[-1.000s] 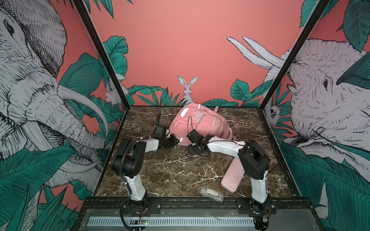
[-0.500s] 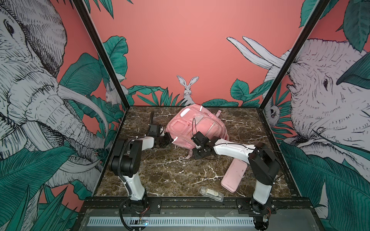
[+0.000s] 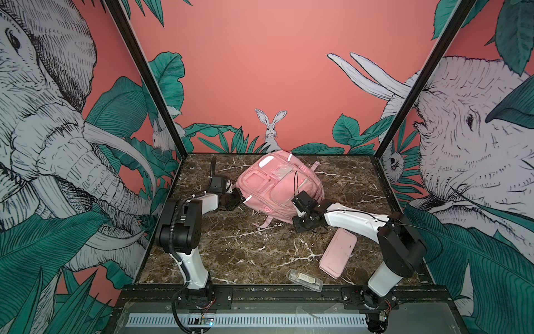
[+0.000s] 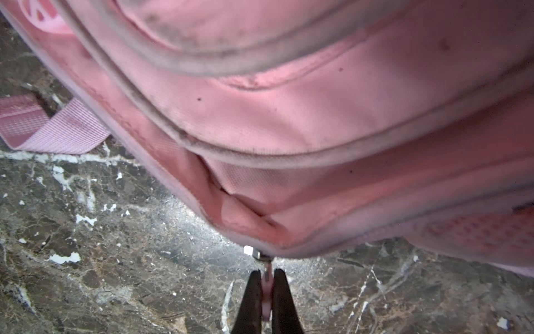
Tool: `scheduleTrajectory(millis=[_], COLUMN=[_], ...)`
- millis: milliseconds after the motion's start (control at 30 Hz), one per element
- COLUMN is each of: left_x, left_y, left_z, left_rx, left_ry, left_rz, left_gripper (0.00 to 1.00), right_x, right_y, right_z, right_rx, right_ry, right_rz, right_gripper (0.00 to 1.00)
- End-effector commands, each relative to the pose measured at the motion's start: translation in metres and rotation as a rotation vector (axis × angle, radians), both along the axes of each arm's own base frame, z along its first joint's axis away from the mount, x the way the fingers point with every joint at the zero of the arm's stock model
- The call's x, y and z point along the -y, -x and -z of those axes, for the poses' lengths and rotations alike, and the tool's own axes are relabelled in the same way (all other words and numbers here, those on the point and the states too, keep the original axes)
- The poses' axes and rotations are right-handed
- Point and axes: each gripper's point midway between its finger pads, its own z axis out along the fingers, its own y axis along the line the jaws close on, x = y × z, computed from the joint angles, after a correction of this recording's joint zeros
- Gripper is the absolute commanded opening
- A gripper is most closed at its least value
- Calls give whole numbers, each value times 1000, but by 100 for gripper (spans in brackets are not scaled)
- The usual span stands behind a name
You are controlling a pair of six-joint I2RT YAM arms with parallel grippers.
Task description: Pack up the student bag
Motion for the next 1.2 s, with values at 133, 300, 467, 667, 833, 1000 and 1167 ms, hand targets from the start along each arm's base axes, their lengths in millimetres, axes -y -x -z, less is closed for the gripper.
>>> scheduleTrajectory(millis=[133, 300, 467, 667, 833, 1000, 1167], left_x=[-15, -10, 3, 26, 50, 73, 98], left_y=[-41, -24, 21, 68, 91, 99, 107], left_z=[-34, -44, -38, -35, -35, -25, -12], left_rx=[122, 127, 95, 94, 92, 65, 12], left_ry=[-14, -27, -92, -121, -97, -43, -2], left_rz=[-40, 2, 71, 145, 197, 214, 232], left_gripper=[11, 56, 74, 77, 78, 77, 75], right_x=[-9, -31, -45, -57, -67, -71, -77], right_y=[19, 22, 26, 34, 40, 42, 41], right_z=[2, -5, -10, -13, -12, -10, -14], right_rx=[-66, -61, -49, -40, -36, -35, -24], right_ry=[34, 32, 20, 14, 5, -2, -27], right_rz=[-72, -122, -154, -174, -188, -191, -194], right_gripper=[0, 0, 0, 0, 0, 0, 0])
